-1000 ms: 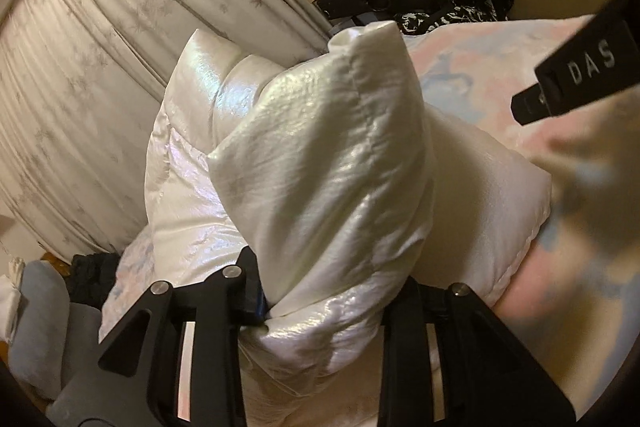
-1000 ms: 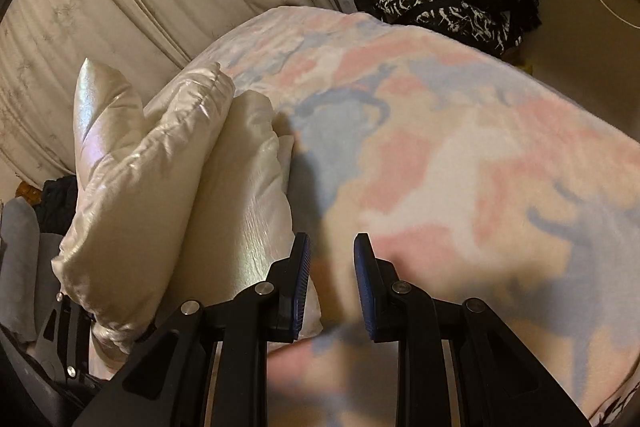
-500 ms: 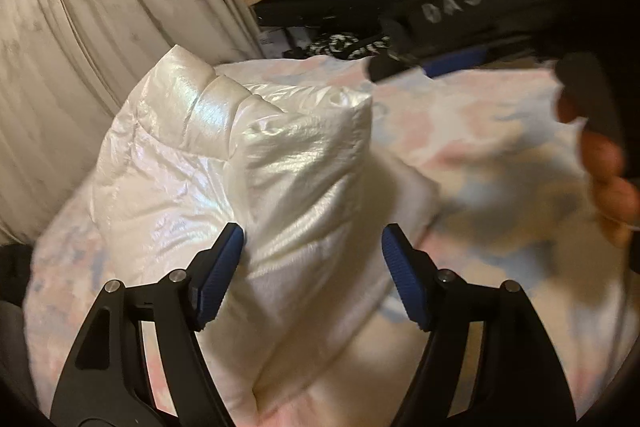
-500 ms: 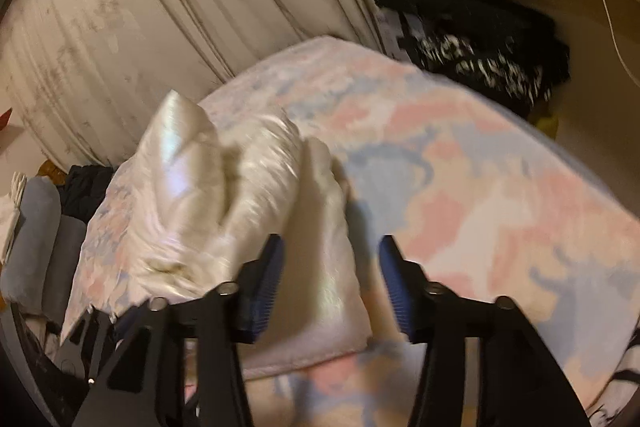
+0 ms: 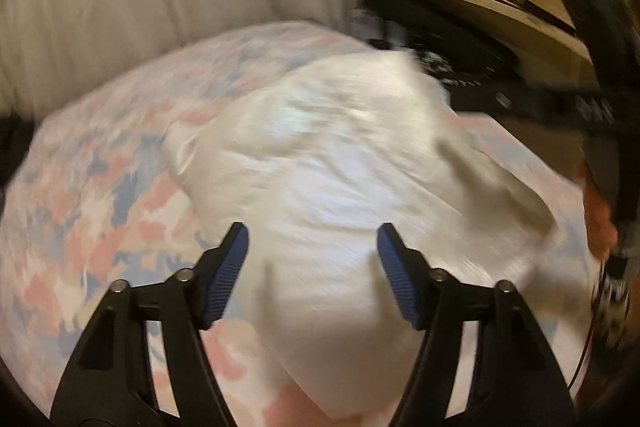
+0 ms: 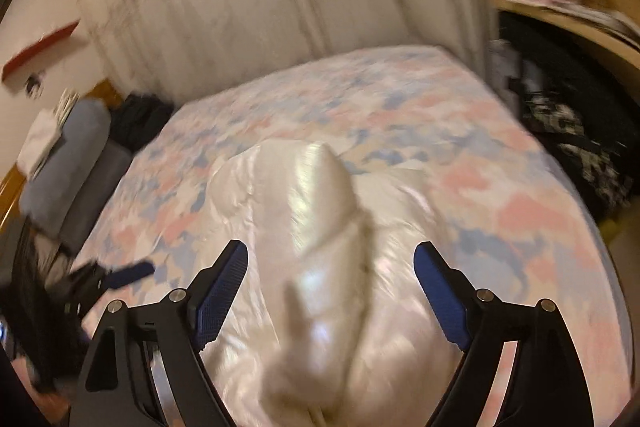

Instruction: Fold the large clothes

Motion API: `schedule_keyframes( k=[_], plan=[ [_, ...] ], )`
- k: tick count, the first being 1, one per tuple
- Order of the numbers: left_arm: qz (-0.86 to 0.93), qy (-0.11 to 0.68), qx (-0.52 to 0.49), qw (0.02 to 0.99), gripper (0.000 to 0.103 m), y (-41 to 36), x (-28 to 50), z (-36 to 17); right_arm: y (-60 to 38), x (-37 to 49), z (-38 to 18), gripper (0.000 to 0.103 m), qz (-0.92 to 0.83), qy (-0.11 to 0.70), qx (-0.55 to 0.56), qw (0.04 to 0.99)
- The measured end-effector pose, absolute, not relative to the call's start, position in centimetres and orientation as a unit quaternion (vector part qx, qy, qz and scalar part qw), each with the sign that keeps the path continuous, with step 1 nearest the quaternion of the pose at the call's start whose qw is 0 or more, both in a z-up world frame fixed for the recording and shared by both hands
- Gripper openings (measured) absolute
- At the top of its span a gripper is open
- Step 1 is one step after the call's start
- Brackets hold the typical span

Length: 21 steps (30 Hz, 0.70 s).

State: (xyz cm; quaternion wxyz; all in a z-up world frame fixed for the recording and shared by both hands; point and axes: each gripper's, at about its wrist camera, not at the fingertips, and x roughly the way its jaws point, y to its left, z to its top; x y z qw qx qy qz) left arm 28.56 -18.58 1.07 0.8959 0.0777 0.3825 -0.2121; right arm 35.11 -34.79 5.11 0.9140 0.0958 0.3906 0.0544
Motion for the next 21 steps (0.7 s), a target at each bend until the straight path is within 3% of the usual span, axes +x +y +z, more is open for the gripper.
schedule_keyframes(
  k=[7, 9, 10, 11, 14, 21],
  plan=[
    [-0.175, 0.443, 0.016, 0.879, 0.06, -16.7, 38.0, -1.1, -33.8, 45.1, 2.6, 0.086, 0.084, 0.454, 0.096, 0.882],
    [-0.18, 0.441, 0.006, 0.879, 0.06, -17.0, 39.3, -1.6, -34.2, 46.9, 1.1, 0.065, 0.091, 0.46, 0.09, 0.879],
    [-0.184, 0.439, 0.003, 0.88, 0.06, -17.3, 39.7, -1.8, -34.1, 47.5, 0.5, 0.043, 0.089, 0.463, 0.077, 0.878],
    [-0.186, 0.431, -0.002, 0.883, 0.06, -17.6, 40.1, -1.7, -34.4, 48.1, -0.3, 0.038, 0.085, 0.466, 0.074, 0.877],
    [-0.191, 0.413, -0.003, 0.89, 0.06, -19.7, 40.3, -2.1, -35.9, 47.9, -2.3, 0.032, 0.077, 0.451, 0.081, 0.886],
    [-0.238, 0.425, 0.03, 0.873, 0.06, -26.2, 38.7, -3.6, -40.9, 43.3, -6.5, 0.031, 0.025, 0.443, 0.112, 0.889]
  ],
)
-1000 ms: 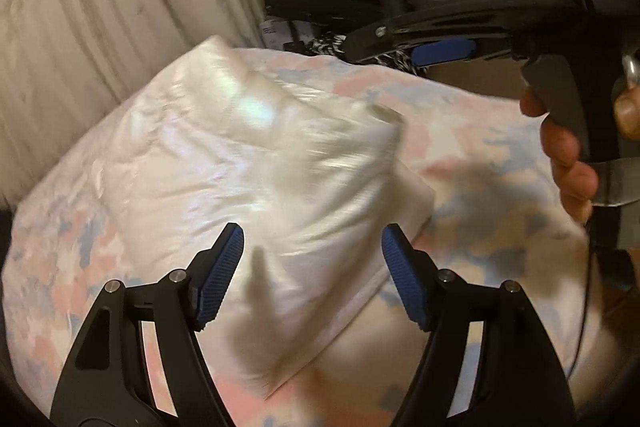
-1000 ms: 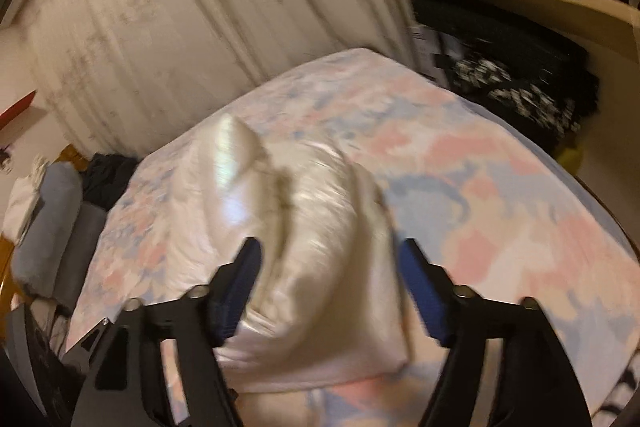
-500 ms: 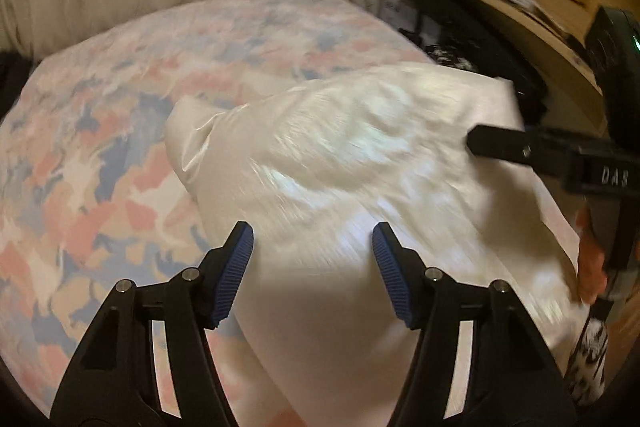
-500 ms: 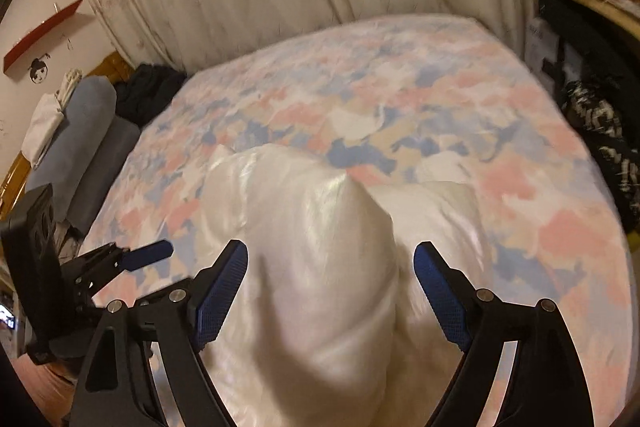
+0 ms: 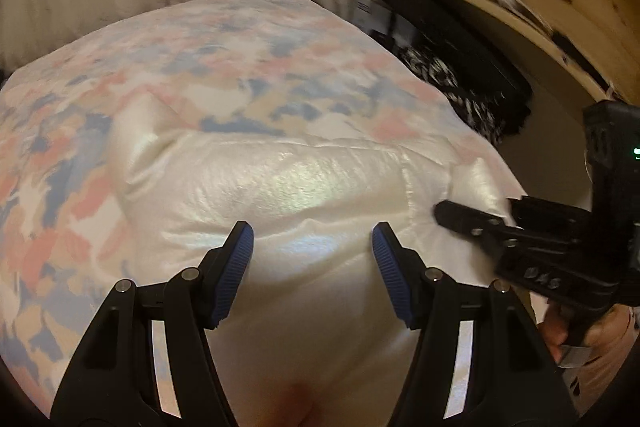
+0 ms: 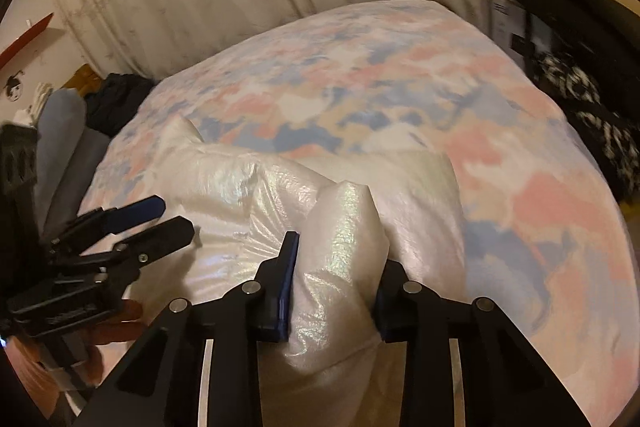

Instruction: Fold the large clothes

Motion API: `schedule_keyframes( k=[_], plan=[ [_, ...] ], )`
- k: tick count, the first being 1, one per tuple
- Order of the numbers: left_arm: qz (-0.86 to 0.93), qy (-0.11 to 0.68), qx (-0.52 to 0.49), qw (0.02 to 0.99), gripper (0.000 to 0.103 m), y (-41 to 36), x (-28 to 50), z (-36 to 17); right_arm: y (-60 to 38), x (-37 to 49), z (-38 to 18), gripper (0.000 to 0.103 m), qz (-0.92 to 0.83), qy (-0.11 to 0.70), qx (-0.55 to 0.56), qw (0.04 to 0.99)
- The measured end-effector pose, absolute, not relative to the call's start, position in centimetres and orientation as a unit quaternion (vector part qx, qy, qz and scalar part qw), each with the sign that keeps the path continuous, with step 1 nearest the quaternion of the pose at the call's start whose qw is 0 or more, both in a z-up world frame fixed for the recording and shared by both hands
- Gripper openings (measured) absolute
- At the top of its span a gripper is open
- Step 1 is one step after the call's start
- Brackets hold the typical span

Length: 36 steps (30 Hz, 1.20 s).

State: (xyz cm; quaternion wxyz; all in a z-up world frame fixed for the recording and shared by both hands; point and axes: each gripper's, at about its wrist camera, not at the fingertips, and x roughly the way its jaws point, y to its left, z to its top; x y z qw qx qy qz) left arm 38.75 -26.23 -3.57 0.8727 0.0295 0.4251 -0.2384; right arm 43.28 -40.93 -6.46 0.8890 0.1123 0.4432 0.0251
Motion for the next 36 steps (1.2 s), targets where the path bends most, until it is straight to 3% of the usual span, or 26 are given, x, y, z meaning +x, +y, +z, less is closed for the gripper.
schedule_keyframes(
  k=[4, 10, 36],
  plan=[
    [-0.228, 0.418, 0.104, 0.873, 0.061, -29.7, 37.7, -5.1, -42.8, 42.7, -9.2, 0.031, 0.021, 0.447, 0.138, 0.884],
    [-0.211, 0.425, 0.148, 0.868, 0.073, -31.2, 37.8, -7.7, -42.8, 44.0, -12.7, 0.032, 0.023, 0.445, 0.14, 0.884],
    [-0.222, 0.443, 0.049, 0.867, 0.077, -28.3, 40.2, -13.6, -41.6, 46.0, -17.3, 0.037, 0.022, 0.437, 0.143, 0.888]
  ],
)
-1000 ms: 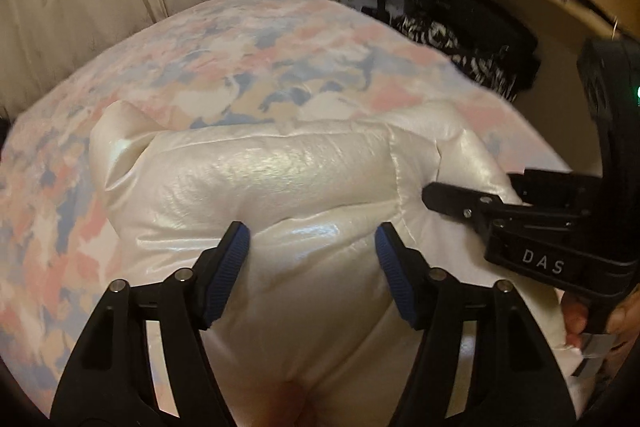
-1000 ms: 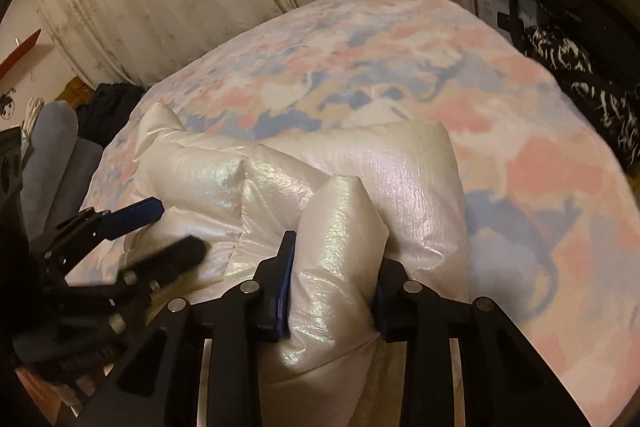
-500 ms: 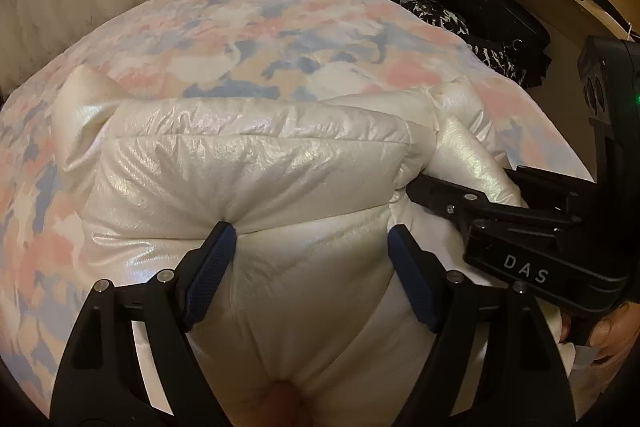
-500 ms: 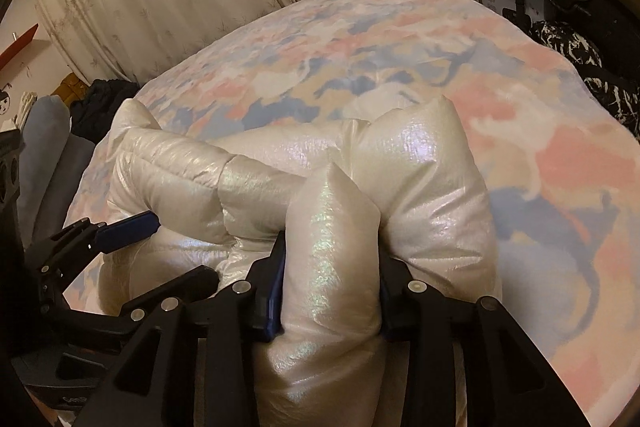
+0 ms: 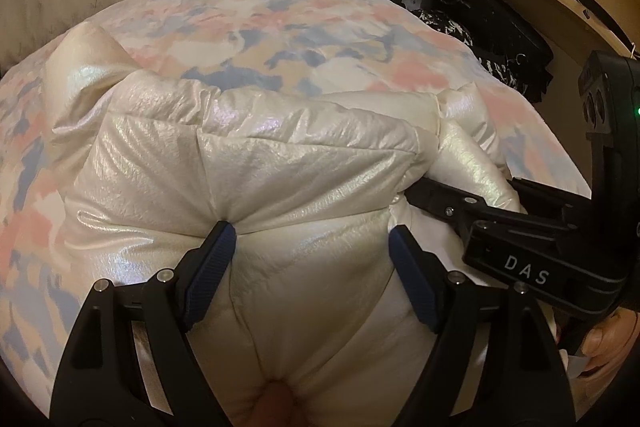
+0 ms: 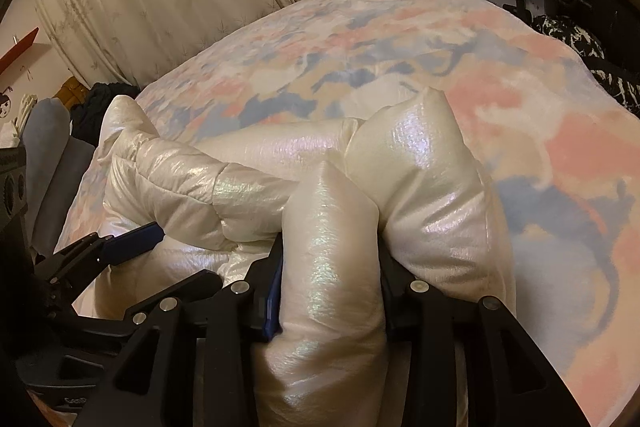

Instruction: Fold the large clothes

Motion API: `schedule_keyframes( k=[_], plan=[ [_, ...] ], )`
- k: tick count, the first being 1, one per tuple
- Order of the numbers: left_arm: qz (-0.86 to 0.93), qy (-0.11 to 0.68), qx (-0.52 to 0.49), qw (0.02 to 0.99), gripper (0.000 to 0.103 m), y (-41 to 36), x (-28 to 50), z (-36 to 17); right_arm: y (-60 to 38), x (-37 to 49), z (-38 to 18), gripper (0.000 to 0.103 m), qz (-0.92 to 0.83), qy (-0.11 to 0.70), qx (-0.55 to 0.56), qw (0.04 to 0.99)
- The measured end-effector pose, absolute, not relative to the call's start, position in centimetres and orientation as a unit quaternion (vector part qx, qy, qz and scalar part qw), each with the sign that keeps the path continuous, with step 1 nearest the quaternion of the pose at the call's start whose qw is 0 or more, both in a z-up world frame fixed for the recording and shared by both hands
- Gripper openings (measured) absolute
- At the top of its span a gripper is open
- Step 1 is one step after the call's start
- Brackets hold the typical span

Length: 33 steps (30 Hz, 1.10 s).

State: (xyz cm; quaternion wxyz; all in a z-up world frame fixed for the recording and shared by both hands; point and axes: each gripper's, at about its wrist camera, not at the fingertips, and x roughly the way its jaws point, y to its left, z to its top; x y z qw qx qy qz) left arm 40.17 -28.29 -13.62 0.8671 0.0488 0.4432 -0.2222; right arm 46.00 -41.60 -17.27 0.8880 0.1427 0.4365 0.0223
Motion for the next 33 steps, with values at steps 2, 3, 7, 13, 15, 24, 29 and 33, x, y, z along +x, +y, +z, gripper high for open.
schedule_keyframes(
  k=[2, 3, 7, 13, 15, 24, 29, 33],
  plan=[
    [-0.222, 0.443, 0.045, 0.867, 0.077, -28.3, 40.3, -13.8, -41.6, 45.9, -17.4, 0.037, 0.022, 0.436, 0.144, 0.888],
    [-0.222, 0.443, 0.043, 0.868, 0.077, -28.3, 40.4, -13.9, -41.6, 46.0, -17.5, 0.037, 0.022, 0.435, 0.146, 0.888],
    [-0.221, 0.441, 0.034, 0.869, 0.077, -28.2, 40.7, -14.4, -41.8, 46.3, -17.9, 0.037, 0.024, 0.432, 0.151, 0.889],
    [-0.223, 0.439, 0.023, 0.87, 0.077, -28.0, 41.1, -15.1, -41.9, 46.4, -18.3, 0.037, 0.024, 0.431, 0.156, 0.889],
    [-0.223, 0.437, 0.023, 0.871, 0.077, -28.0, 41.0, -15.1, -41.8, 46.4, -18.4, 0.037, 0.023, 0.432, 0.155, 0.888],
    [-0.229, 0.429, 0.046, 0.873, 0.077, -27.4, 39.3, -13.4, -40.5, 46.2, -16.3, 0.044, 0.002, 0.469, 0.102, 0.877],
    [-0.217, 0.433, 0.057, 0.873, 0.077, -25.7, 37.5, -10.8, -39.4, 45.0, -13.7, 0.076, -0.029, 0.49, 0.058, 0.869],
    [-0.189, 0.451, 0.021, 0.872, 0.077, -22.7, 36.3, -8.6, -39.1, 42.9, -10.7, 0.083, -0.025, 0.498, 0.065, 0.864]
  ],
)
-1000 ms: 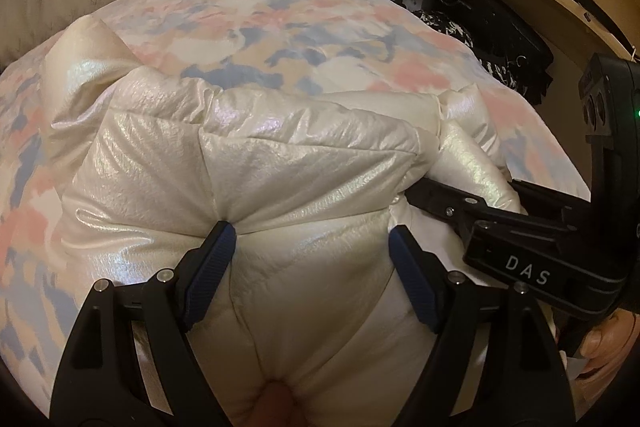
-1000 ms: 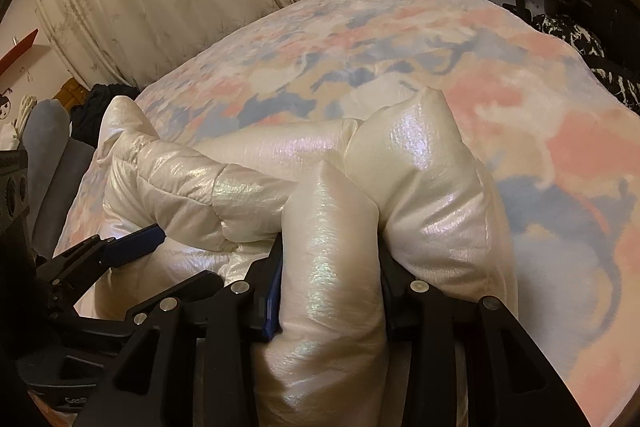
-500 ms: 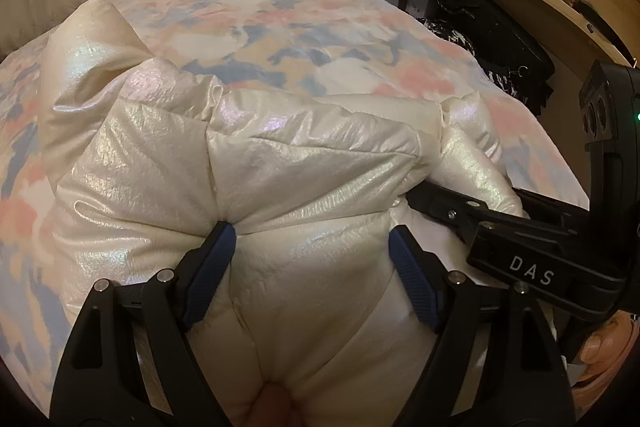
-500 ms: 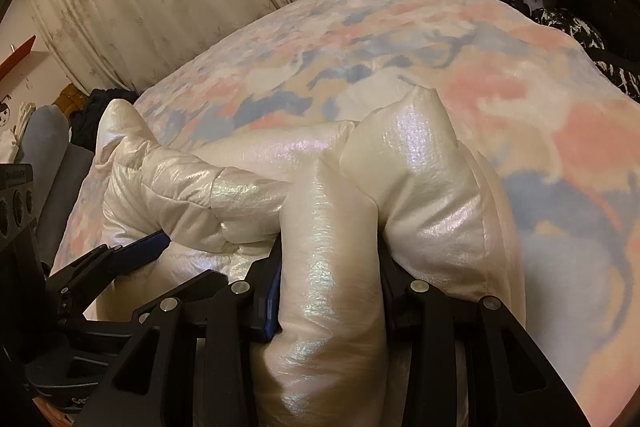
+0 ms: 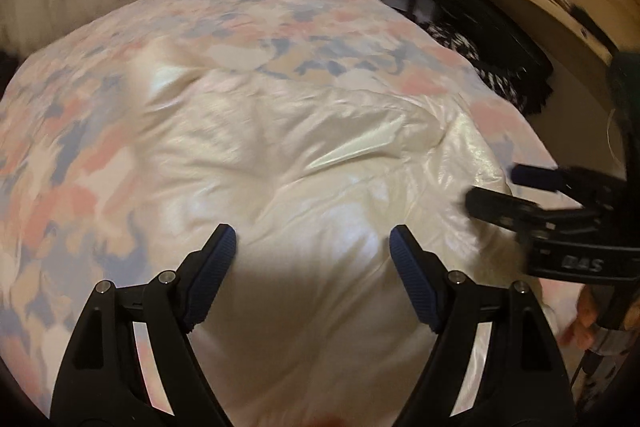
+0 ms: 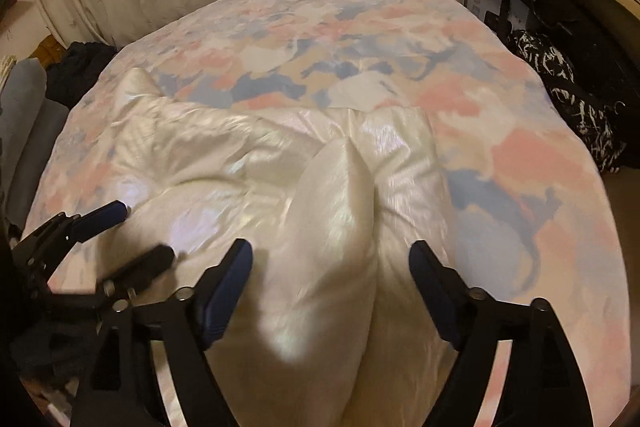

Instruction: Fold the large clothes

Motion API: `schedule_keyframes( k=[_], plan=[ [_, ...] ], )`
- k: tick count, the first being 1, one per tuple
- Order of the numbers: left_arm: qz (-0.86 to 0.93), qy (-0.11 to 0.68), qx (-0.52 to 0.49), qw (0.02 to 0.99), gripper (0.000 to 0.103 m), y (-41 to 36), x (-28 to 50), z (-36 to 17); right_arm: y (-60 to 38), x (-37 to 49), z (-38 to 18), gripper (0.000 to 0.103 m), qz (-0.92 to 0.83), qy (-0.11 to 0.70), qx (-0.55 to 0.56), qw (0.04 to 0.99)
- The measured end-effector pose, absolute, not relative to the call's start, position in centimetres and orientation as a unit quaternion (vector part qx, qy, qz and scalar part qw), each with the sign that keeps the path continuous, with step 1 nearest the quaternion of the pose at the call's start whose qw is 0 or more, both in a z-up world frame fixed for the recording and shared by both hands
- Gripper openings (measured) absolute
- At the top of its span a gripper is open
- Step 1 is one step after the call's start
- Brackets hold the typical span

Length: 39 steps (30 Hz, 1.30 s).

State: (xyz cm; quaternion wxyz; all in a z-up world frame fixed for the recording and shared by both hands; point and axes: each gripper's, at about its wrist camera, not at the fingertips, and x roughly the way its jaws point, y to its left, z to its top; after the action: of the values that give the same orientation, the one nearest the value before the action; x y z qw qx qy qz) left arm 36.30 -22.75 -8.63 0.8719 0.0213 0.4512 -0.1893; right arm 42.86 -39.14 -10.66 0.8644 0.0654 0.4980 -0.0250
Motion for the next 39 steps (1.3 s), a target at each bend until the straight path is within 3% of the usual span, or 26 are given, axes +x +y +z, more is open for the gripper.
schedule_keyframes(
  k=[12, 23, 28, 39],
  plan=[
    [-0.14, 0.475, -0.006, 0.869, 0.077, -14.4, 31.9, -5.0, -37.6, 34.3, -2.7, 0.091, 0.006, 0.505, 0.062, 0.861],
    [-0.16, 0.509, -0.007, 0.846, 0.078, -12.0, 28.8, -4.1, -36.8, 30.1, 3.6, 0.102, 0.01, 0.49, 0.066, 0.869],
    [-0.175, 0.53, -0.019, 0.829, 0.078, -12.6, 29.2, -5.9, -37.2, 31.0, 3.0, 0.102, 0.005, 0.501, 0.075, 0.862],
    [-0.184, 0.567, -0.095, 0.797, 0.079, -13.3, 32.7, -12.1, -39.0, 34.8, -3.9, 0.102, 0.002, 0.54, 0.1, 0.836]
  ],
)
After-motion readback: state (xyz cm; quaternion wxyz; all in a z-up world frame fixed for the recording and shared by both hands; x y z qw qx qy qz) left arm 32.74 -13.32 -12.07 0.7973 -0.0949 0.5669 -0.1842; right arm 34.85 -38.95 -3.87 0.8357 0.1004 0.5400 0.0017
